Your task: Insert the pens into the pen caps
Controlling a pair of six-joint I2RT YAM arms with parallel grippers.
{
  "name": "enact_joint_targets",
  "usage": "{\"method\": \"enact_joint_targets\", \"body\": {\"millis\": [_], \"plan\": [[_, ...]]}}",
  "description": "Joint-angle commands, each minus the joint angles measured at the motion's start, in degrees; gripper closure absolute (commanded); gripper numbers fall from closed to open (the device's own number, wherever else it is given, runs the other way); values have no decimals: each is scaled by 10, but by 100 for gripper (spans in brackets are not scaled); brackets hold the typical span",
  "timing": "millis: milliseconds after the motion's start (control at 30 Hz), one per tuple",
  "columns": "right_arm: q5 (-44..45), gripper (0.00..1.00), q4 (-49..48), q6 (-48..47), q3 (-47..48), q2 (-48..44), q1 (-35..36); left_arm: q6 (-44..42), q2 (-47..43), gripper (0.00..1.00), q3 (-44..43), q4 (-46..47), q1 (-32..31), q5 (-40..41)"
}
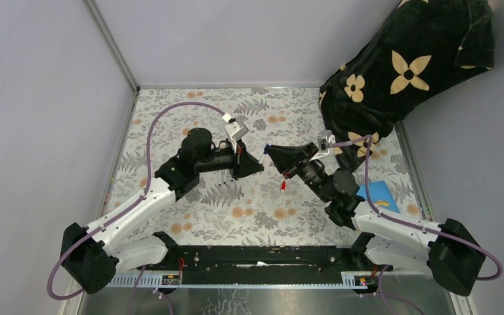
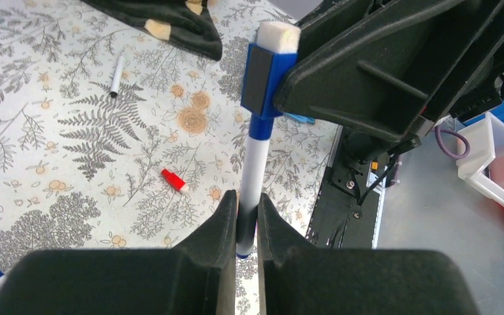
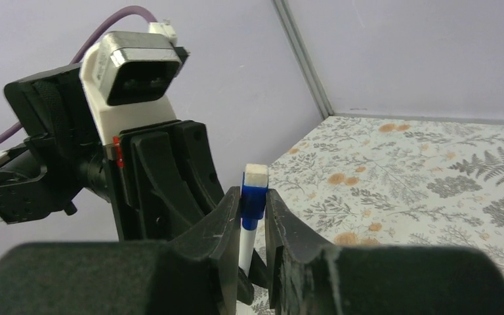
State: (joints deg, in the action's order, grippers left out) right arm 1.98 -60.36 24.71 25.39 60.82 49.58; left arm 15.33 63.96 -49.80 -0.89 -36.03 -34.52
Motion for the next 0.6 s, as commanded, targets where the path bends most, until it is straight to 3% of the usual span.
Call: {"method": "enact_joint_targets", "body": {"millis": [0, 300, 367, 433, 567], "plan": [[-36, 76, 178, -19, -4, -38, 45, -3, -38, 100, -57, 191, 17, 75], [52, 53, 158, -94, 63, -121, 44, -7, -60, 100, -28, 177, 17, 83], [68, 42, 156, -108, 81, -123, 45, -6, -58, 100, -25, 177, 17, 79], [76, 33, 174, -118, 115, -118, 44, -4, -54, 100, -24, 178, 17, 71], [81, 26, 245, -120, 205, -89, 45, -7, -45, 100, -25, 172, 17, 46]]}}
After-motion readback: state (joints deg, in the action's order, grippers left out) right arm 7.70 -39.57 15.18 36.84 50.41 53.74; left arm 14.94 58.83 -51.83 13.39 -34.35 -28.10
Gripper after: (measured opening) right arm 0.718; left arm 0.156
